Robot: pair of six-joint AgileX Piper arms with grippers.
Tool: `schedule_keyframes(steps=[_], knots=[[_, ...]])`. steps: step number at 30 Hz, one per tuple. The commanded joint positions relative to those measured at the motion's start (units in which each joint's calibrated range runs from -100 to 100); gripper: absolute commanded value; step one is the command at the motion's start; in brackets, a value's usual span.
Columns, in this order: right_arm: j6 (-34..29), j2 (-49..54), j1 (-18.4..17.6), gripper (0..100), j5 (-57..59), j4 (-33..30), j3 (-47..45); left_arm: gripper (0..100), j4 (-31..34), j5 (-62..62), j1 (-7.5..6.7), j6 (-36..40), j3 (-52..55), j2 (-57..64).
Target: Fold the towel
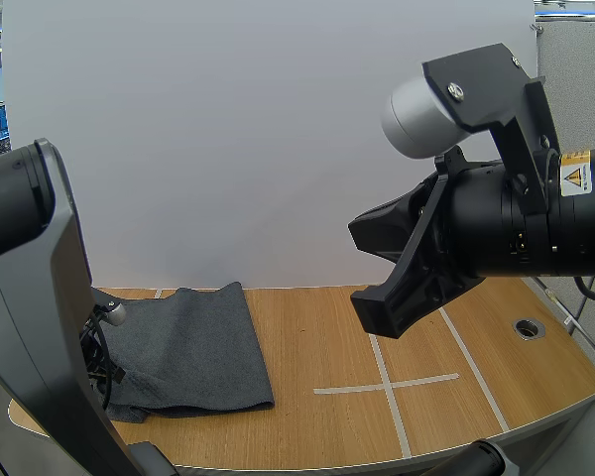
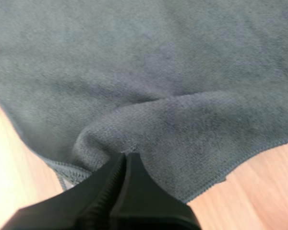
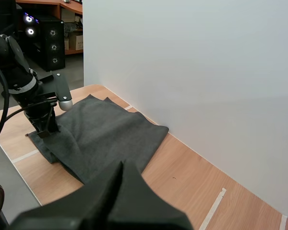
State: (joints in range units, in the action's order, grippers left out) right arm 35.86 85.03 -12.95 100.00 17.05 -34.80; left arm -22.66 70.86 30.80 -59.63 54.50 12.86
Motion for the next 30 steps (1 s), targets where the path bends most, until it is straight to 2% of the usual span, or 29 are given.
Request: schedule_keyframes(steps=[1, 6, 8, 12, 13, 16, 24, 30], knots=[[-0.11, 0.51, 0.10, 0, 0.00, 0.24, 0.06, 0, -1.34, -3.43, 0.13, -0.65, 0.30, 0.40], [-0.11, 0.51, 0.10, 0, 0.00, 0.24, 0.06, 1, -3.12, -3.95, 0.13, -0.65, 0.47, 0.36], [-0.11, 0.51, 0.10, 0, 0.00, 0.24, 0.06, 7, -4.34, -3.95, 0.13, -0.90, 0.47, 0.36], [-0.11, 0.25, 0.10, 0, 0.00, 0.24, 0.06, 46, -5.76, -3.33, 0.13, -1.75, 0.47, 0.36], [-0.11, 0.25, 0.10, 0, 0.00, 0.24, 0.06, 60, -5.99, -3.16, 0.13, -2.02, 0.47, 0.36], [-0.11, -0.16, 0.10, 0, 0.00, 0.24, -0.89, 79, -6.17, -3.16, 0.13, -2.02, 0.47, 0.36], [-0.11, -5.70, 0.10, 0, 0.00, 0.24, -7.85, 81, -10.56, -1.26, 0.13, -3.90, -0.22, 0.48], [0.69, -15.05, 0.10, 0, 0.00, 0.59, -8.58, 81, -14.81, 9.50, 0.13, -4.01, -4.41, 0.48]])
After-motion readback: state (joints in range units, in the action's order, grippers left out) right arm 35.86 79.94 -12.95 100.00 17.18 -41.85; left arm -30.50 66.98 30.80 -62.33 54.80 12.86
